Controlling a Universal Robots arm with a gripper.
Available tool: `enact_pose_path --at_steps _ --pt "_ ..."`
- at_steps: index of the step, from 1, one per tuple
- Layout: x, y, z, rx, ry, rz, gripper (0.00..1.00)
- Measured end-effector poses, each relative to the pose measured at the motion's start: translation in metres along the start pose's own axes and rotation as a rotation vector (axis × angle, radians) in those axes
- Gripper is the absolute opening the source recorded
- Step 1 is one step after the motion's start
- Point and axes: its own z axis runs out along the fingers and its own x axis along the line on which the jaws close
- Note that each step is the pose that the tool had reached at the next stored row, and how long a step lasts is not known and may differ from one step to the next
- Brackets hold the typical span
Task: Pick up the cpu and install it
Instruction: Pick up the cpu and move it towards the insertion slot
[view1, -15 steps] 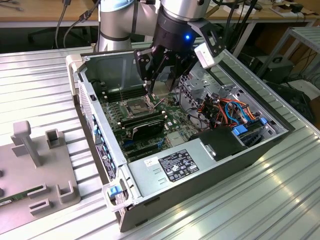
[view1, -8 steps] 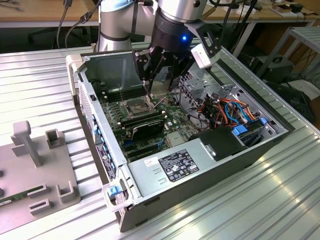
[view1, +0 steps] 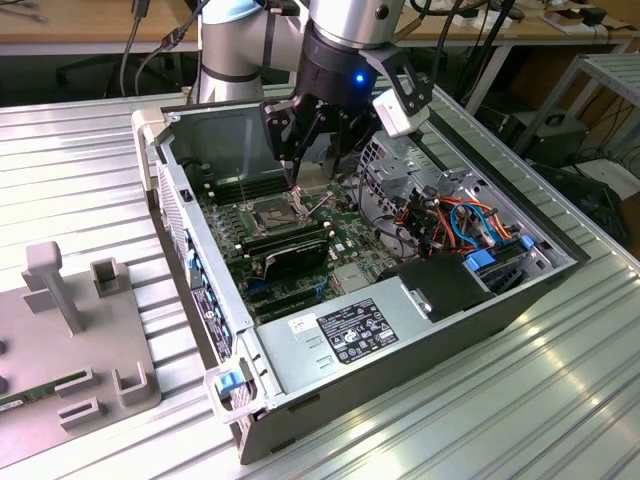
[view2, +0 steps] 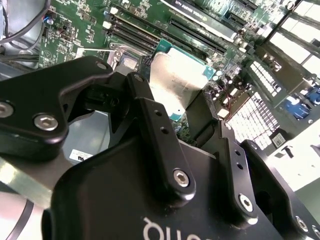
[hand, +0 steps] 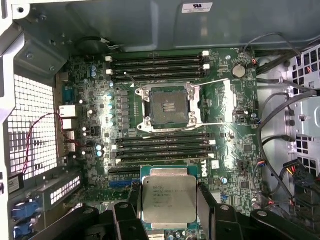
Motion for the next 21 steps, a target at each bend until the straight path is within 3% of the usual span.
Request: enact_pose_path --at_steps 14,21 --pt "0.0001 0.0004 0.0003 0.0 0.0 0.0 0.54" --pt "0.0004 0.0051 0.0098 0.0 0.0 0.0 0.54"
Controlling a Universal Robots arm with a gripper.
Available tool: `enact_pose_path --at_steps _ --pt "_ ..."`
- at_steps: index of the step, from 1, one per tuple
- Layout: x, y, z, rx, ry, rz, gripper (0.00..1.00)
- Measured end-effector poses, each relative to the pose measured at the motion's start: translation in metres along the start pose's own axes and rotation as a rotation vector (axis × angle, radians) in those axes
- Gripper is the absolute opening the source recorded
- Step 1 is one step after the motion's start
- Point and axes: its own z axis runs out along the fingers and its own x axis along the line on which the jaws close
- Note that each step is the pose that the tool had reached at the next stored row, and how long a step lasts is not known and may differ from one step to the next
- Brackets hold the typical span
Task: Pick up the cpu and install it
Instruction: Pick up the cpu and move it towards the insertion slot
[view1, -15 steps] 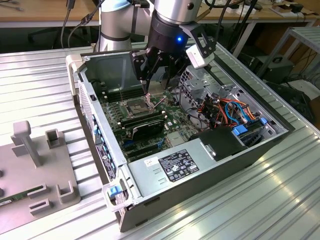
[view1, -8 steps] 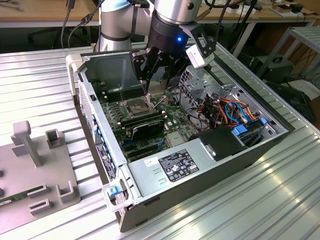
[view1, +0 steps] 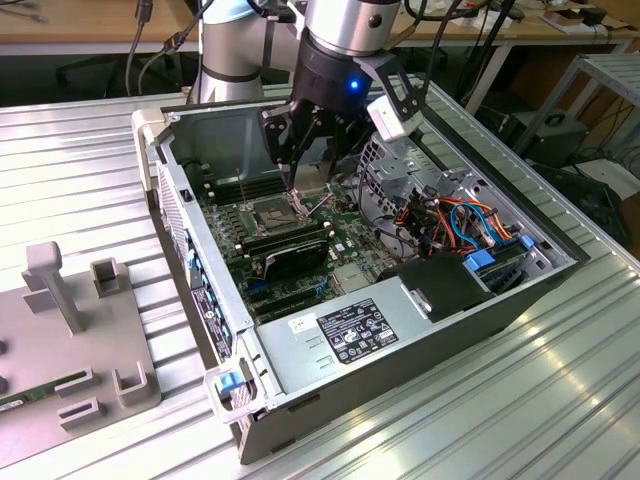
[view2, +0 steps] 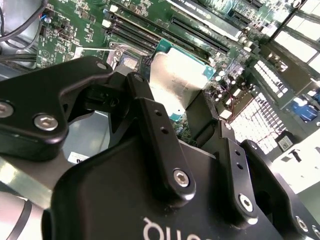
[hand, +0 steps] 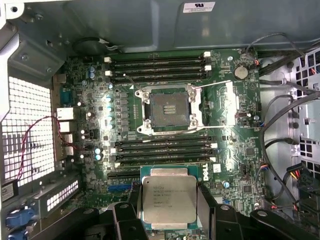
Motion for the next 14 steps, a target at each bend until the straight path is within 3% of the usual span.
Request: enact_pose_path --at_steps 5,6,12,14 --pt "0.0008 0.0127 0.0068 0.0002 0.0001 -0.001 0.54" --pt "0.001 0.017 0.0107 0.0 0.0001 -0.009 0.54" --pt "0.0012 0.0269 0.0242 0.0 0.0013 -0.052 0.54" --pt "-0.0016 0.0306 0.0287 -0.0001 0.0014 -0.052 0.54"
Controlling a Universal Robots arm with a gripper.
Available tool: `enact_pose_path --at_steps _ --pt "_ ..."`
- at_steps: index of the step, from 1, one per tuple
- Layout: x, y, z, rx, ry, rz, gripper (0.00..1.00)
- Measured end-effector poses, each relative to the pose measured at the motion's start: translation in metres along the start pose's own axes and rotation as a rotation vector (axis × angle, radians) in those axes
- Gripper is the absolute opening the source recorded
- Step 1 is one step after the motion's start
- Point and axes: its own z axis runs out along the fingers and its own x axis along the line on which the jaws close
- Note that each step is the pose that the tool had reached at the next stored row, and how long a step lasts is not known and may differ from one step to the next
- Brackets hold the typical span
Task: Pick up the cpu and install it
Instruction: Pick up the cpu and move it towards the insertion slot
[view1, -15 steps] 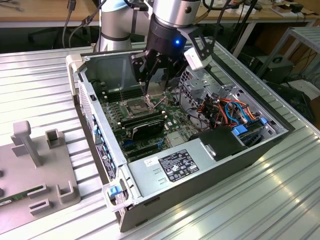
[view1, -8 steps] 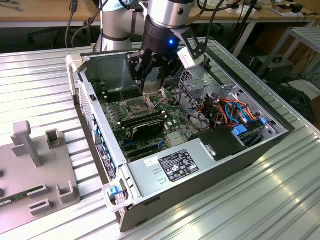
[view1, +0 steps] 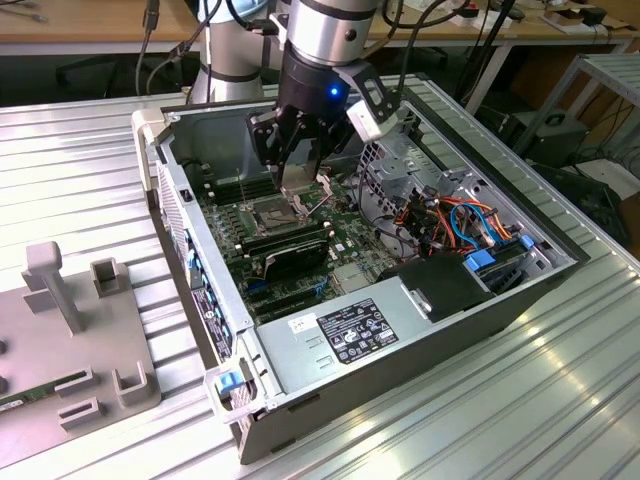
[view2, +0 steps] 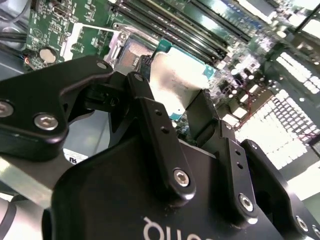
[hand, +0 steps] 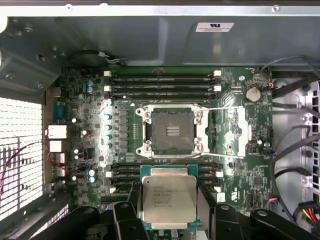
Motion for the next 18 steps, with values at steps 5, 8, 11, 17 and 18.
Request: enact_pose_path --at_steps 5,8,11,17,18 --pt "-0.0043 0.0113 0.0097 0.0002 -0.0001 0.0 0.54" --pt "-0.0057 0.0216 0.018 0.0002 0.0 0.0 0.54" --pt "-0.007 0.028 0.0255 0.0001 0.0 0.0 0.54" --pt "-0.0097 0.0319 0.0371 0.0 0.0 0.0 0.54" --pt "-0.01 0.0324 0.0404 0.0 -0.0001 0.0 0.54"
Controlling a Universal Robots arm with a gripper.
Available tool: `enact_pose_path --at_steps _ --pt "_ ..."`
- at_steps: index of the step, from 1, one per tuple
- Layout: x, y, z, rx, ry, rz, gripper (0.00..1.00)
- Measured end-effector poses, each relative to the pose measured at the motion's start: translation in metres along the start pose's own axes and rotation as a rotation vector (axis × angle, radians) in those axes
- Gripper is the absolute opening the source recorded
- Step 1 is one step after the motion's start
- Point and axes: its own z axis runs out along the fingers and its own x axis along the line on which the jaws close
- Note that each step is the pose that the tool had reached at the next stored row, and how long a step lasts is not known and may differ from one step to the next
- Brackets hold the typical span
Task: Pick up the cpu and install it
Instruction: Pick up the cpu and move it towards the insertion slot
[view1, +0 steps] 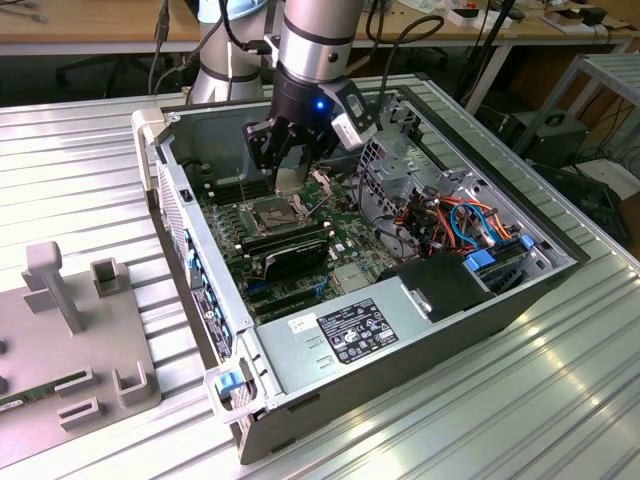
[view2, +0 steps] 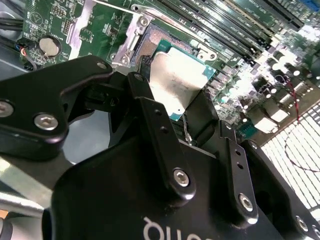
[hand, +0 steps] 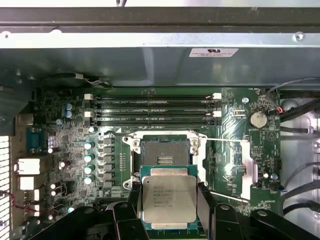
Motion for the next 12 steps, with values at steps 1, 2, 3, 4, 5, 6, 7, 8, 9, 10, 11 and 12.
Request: enact_pose_path --at_steps 1,2,3,4,5,6,7,8,9,10,11,12 --pt "-0.0001 0.0001 0.0016 0.0 0.0001 0.0 0.54" --pt "-0.0001 0.0002 0.0035 0.0 0.0 0.0 0.54" --pt "-0.0001 0.0001 0.0061 0.0001 0.0001 0.0 0.54" --pt "0.0 0.0 0.008 0.0001 0.0001 0.0 0.54" --pt "0.0 0.0 0.0093 0.0001 0.0001 0.0 0.54" --pt "0.0 0.0 0.0094 0.0002 0.0001 0.0 0.54" --pt "0.0 0.0 0.0095 0.0003 0.0001 0.0 0.54" --pt "0.0 0.0 0.0095 0.0003 0.0002 0.0 0.54" --pt "0.0 0.0002 0.0096 0.0 0.0 0.0 0.54" --pt "0.0001 0.0009 0.0098 -0.0002 -0.0002 0.0 0.54" --pt "0.0 0.0024 0.01 0.0001 0.0 0.0 0.54" --pt "0.0 0.0033 0.0102 0.0001 0.0 0.0 0.54"
